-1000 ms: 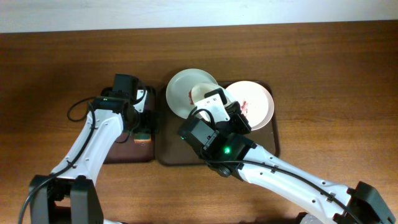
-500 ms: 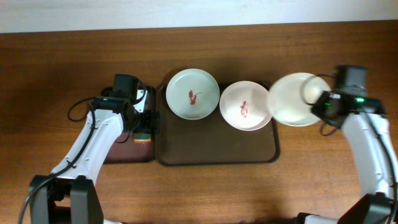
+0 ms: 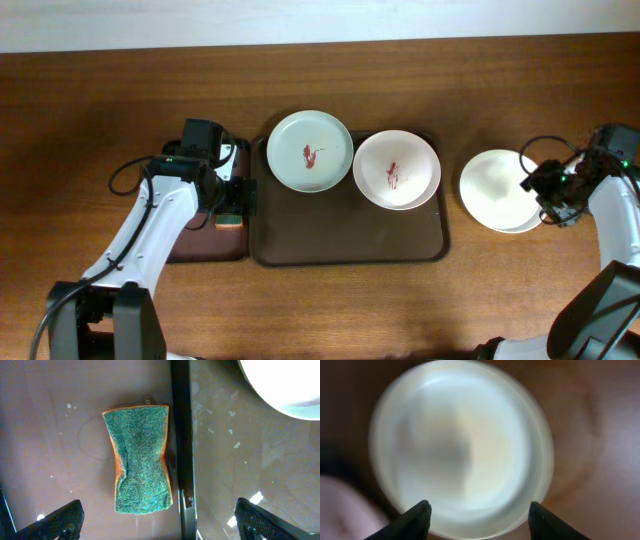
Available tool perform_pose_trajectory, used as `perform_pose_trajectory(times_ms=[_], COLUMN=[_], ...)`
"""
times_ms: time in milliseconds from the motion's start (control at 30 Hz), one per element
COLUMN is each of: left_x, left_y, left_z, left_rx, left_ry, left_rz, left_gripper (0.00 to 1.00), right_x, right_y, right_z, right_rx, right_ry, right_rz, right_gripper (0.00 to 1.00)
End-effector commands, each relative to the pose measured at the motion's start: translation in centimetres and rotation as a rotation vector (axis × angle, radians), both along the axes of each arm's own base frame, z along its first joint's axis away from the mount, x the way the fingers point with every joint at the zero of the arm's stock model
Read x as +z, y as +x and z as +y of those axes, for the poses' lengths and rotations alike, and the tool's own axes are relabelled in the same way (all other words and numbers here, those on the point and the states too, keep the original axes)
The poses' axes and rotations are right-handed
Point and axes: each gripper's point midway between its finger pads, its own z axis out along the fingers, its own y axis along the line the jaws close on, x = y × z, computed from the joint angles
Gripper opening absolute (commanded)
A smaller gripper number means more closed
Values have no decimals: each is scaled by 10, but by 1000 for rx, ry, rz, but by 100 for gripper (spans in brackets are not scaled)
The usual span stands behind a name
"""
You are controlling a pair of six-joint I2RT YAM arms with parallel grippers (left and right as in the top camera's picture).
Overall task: Clean dirty plates on tray and stack at the side
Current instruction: 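Grip the rim of the left plate with the right gripper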
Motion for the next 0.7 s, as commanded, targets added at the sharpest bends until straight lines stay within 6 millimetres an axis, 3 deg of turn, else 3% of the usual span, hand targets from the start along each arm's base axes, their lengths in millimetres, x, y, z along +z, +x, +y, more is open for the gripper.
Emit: perform_pose_trajectory(times_ms=[0,167,200,233,333,400,600,667], left_x=[8,8,8,8,8,8,8,8], left_y=[5,5,5,5,5,5,5,5], left_z=[-1,-1,-1,-1,-1,-1,-1,-1], left_rx=[4,4,4,4,4,4,4,4], left_ry=[-12,-11,-11,-12,-12,-12,-12,-12], left_rz=[-27,-27,-27,-27,-27,-27,-27,-27], left_gripper=[95,95,95,95,95,96,96,96], right_x=[24,33,36,35,34,30,-26,-45], right_y=[30,42,44,45,45,44,41,41], right_z=[68,188,230,245,288,316,366,370], right_rx=[310,676,784,797,802,824,724,660], right_ry=[177,202,189,169,171,187,224,233], right_rz=[-178,-225,-255,-250,-255,-262,-142,-94], right_gripper=[63,63,63,62,61,54,43,41])
